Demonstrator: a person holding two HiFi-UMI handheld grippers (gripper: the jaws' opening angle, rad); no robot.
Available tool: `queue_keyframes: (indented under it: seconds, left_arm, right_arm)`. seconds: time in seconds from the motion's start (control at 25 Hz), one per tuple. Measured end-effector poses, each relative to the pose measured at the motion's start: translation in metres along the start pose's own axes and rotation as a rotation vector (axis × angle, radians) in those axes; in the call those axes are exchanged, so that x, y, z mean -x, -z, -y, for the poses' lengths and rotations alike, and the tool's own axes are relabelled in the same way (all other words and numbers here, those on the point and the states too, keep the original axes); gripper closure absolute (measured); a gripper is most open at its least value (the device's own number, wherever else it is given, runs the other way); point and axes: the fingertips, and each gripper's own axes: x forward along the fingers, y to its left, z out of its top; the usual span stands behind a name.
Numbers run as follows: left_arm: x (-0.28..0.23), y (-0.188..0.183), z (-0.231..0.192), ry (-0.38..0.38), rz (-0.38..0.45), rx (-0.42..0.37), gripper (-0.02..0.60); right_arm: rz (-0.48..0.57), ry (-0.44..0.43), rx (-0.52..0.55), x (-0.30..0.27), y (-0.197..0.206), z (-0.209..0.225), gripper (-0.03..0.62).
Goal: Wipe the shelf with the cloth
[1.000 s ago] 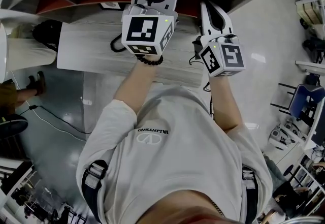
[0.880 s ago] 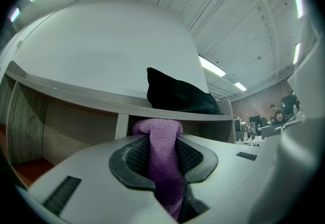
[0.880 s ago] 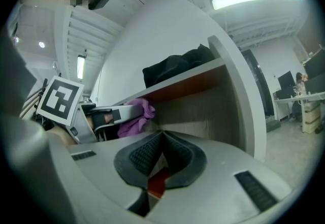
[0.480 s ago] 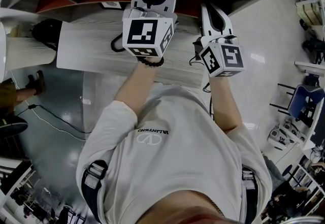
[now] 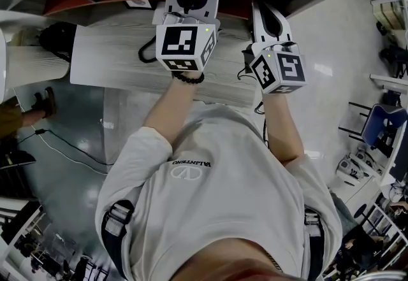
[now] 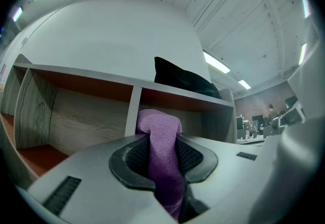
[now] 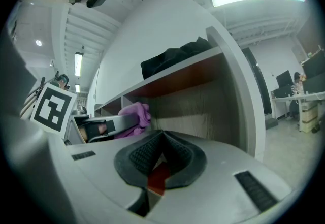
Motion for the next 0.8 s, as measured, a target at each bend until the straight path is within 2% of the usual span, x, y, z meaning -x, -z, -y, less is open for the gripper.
queue_keyframes:
  seconds: [0.8]
  left_arm:
    - [0.008, 0.048, -0.007, -0.009, -0.082, -0.019, 0.485]
  right_arm:
    - [-0.037, 0.008, -0.025, -0.005, 0.025, 0.004, 0.592]
